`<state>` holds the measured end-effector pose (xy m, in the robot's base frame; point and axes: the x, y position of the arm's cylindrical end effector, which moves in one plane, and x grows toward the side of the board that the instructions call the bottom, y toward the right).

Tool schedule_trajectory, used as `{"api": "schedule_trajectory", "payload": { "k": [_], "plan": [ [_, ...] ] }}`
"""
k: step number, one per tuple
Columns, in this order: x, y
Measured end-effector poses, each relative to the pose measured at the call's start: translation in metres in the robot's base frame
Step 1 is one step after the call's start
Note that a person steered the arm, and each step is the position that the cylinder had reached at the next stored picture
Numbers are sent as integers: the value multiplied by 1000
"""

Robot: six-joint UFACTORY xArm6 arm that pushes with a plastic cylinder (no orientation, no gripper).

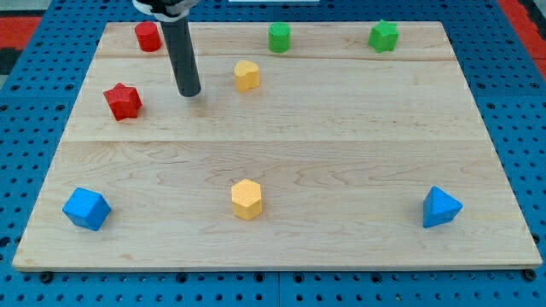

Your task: Place the red star below the yellow heart

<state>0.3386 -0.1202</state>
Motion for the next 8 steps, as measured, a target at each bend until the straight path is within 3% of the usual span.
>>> {"api": "schedule_trajectory", "payload": {
  "k": [1, 2, 3, 5, 6, 7, 8],
  "plan": [
    [-29, 58],
    [-16, 83],
    [-10, 69],
    [80, -25],
    [85, -127],
    [56, -184],
    [30, -134]
  ]
}}
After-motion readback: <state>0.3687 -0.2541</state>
